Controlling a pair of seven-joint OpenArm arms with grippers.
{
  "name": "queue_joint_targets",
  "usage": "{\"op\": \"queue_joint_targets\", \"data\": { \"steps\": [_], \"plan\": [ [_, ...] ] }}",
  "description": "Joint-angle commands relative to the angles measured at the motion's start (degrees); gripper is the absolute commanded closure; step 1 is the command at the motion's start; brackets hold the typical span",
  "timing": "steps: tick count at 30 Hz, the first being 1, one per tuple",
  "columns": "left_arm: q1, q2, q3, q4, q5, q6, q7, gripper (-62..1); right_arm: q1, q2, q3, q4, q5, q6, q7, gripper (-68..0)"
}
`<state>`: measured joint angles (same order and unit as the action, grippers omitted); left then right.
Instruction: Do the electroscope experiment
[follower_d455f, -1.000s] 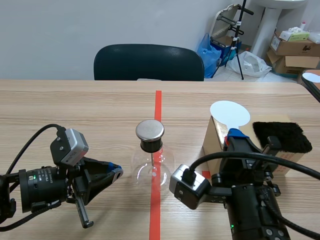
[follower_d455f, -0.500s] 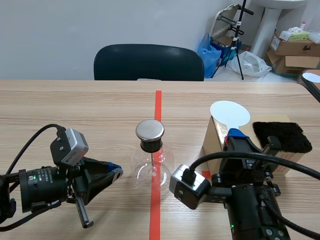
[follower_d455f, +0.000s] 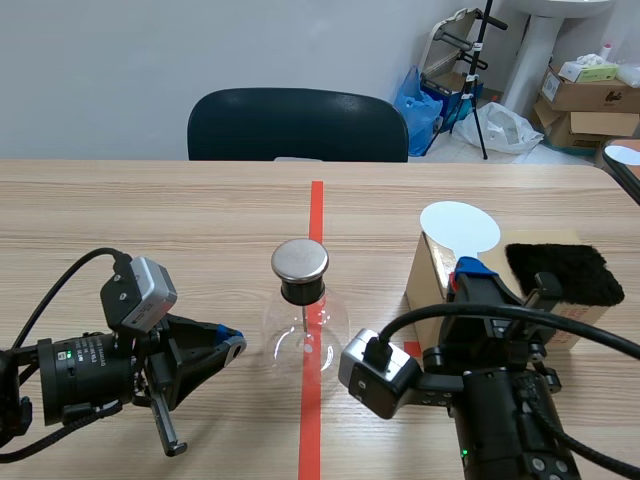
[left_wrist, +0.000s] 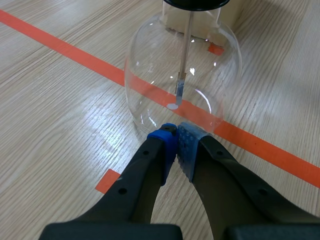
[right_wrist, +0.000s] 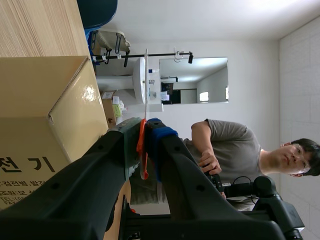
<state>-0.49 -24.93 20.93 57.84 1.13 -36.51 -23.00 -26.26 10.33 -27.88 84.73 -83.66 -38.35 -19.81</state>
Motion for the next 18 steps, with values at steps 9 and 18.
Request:
{"op": "queue_joint_targets", "data": {
  "steps": [9,18],
  "plan": [
    [-0.31,0.13,-0.59,1.07,-0.39,-0.09,-1.16,-3.2,0.39,0.61,0.07,1.68,-0.04,-0.61,-0.22,-1.0],
    [-0.31,0.13,-0.59,1.07,-0.39,-0.09,-1.16,-3.2,0.39,0.61,0.07,1.68,-0.04,-0.61,0.28,-1.0]
  ]
}}
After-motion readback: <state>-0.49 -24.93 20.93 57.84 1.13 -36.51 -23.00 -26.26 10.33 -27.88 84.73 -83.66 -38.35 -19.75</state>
